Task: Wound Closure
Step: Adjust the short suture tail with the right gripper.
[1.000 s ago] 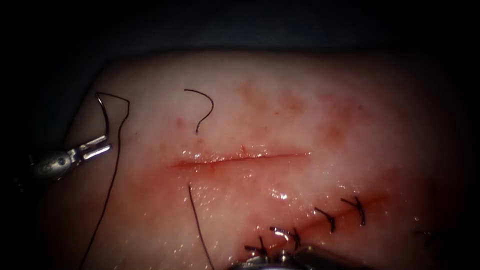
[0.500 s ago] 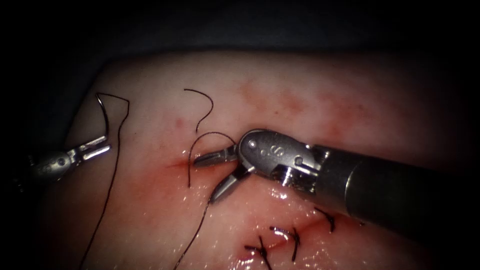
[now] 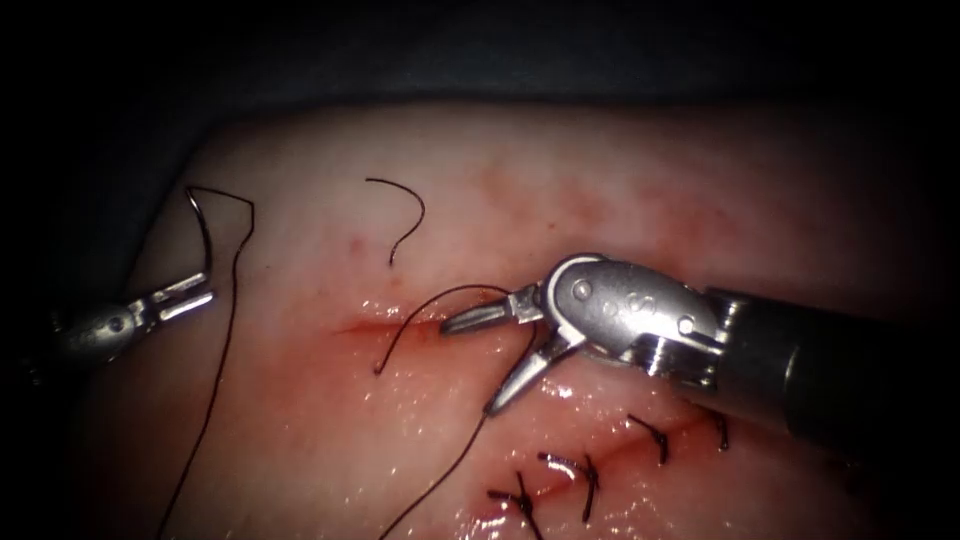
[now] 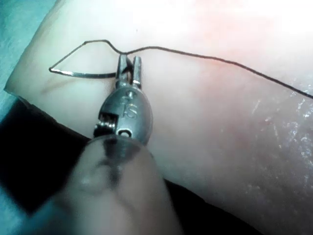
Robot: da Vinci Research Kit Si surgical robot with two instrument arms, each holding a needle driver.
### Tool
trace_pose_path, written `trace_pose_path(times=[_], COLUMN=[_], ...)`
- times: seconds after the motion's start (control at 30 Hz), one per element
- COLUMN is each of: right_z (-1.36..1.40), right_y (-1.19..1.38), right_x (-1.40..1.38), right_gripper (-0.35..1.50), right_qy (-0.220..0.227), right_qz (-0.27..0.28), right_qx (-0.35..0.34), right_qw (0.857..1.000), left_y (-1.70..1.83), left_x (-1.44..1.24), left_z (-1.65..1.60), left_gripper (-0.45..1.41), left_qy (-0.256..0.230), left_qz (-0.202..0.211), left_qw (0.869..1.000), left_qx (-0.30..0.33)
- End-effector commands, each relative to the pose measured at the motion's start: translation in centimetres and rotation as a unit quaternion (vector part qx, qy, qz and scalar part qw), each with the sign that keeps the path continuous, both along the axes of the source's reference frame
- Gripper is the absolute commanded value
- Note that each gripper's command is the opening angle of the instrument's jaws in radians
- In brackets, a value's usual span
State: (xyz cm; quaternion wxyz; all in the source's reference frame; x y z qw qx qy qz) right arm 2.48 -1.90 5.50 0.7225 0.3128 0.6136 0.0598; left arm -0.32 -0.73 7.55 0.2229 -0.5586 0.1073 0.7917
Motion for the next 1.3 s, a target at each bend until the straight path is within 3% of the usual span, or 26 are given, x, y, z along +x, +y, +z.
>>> trace_pose_path(times=[0.03,0.33,0.4,0.5,0.57,0.67,0.8,0.9,1.03,1.3], right_z=[-0.01,-0.14,-0.15,-0.06,0.04,0.19,0.4,0.57,0.89,1.24], right_y=[0.08,0.41,0.58,0.86,1.0,1.09,1.14,1.21,1.36,1.61], right_x=[-0.14,-1.13,-1.26,-1.28,-1.17,-0.91,-0.49,-0.23,0.12,0.7], right_gripper=[1.48,1.48,1.33,1.29,1.21,1.14,1.24,1.29,1.19,1.16], right_qy=[-0.001,-0.015,-0.024,-0.047,-0.064,-0.104,-0.13,-0.154,-0.216,-0.273], right_qz=[0.0,0.004,0.006,0.044,0.095,0.147,0.176,0.18,0.127,0.118], right_qx=[-0.003,-0.026,-0.016,0.004,0.049,0.169,0.199,0.231,0.283,0.274], right_qw=[1.0,1.0,1.0,0.998,0.992,0.969,0.955,0.944,0.926,0.915], left_y=[0.05,0.05,0.05,0.06,0.06,0.05,0.04,0.03,0.02,0.0], left_x=[-0.05,-0.05,-0.05,-0.08,-0.1,-0.12,-0.12,-0.11,-0.1,-0.12], left_z=[0.05,0.05,0.05,0.06,0.06,0.06,0.06,0.06,0.07,0.08], left_gripper=[-0.45,-0.45,-0.45,-0.45,-0.45,-0.45,-0.45,-0.45,-0.45,-0.45], left_qy=[-0.002,-0.001,-0.002,-0.001,-0.001,0.0,0.0,0.001,0.001,0.0], left_qz=[0.0,0.0,0.0,-0.001,-0.001,-0.002,-0.003,-0.001,-0.001,-0.002], left_qw=[1.0,1.0,1.0,1.0,1.0,1.0,1.0,1.0,1.0,1.0], left_qx=[-0.001,-0.001,-0.001,0.0,0.0,-0.001,-0.002,-0.001,-0.002,0.0])
